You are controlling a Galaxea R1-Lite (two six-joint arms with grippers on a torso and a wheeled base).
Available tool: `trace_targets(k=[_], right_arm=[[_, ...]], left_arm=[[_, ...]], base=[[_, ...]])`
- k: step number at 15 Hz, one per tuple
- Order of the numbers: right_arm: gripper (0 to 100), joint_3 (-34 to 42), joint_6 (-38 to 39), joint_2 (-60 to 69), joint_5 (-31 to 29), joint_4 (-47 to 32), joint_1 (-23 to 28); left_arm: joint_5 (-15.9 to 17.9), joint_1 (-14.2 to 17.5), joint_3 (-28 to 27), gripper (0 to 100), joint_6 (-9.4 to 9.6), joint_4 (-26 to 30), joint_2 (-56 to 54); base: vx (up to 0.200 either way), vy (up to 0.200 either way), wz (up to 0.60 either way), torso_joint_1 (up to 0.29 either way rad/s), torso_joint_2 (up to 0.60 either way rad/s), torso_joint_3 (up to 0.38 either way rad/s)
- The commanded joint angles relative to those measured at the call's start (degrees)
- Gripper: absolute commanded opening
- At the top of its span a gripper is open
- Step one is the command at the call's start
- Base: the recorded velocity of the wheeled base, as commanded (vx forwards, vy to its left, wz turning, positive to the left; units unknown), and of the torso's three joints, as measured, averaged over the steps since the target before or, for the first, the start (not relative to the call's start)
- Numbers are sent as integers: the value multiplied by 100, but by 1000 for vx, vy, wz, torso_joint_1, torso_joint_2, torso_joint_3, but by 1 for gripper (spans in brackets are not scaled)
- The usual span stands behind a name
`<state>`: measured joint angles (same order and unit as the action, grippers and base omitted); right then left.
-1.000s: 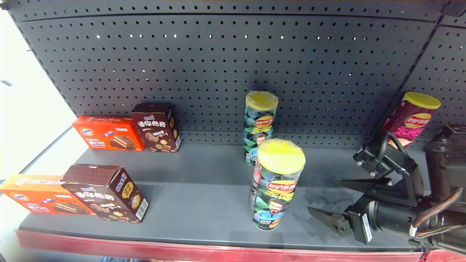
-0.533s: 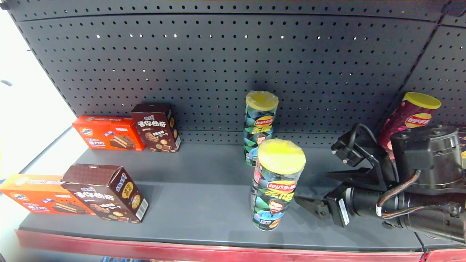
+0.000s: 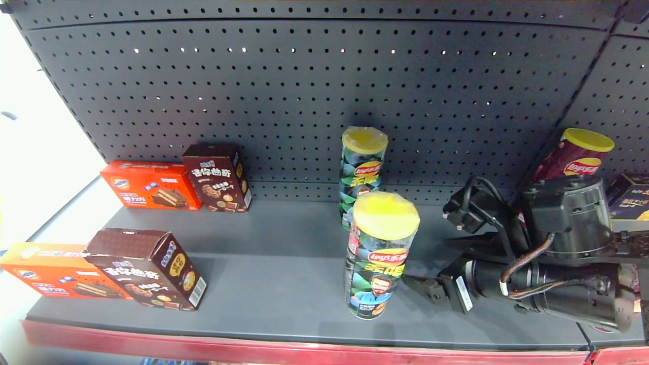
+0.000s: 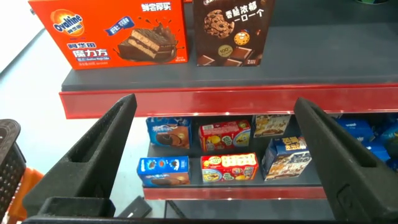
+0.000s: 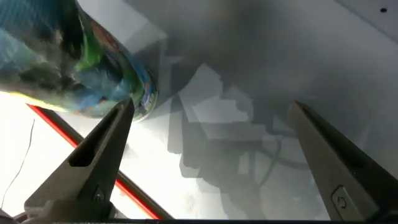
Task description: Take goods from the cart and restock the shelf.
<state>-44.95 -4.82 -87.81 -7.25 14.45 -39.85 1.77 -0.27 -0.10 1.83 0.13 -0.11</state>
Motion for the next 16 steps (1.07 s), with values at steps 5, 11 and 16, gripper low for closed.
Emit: trace_targets(k=[5, 11, 16], right_arm=[[100, 12, -11, 9, -66, -3, 259], [100, -146, -19, -184, -39, 14, 171], [100, -313, -19, -351, -39, 14, 4]], left_arm=[[-1, 0, 1, 100, 2, 4, 11], [-1, 0, 1, 100, 2, 4, 11], [-1, 0, 1, 100, 2, 4, 11]], base=[[0, 0, 0, 0, 0, 0], [0, 0, 0, 0, 0, 0], [0, 0, 0, 0, 0, 0]])
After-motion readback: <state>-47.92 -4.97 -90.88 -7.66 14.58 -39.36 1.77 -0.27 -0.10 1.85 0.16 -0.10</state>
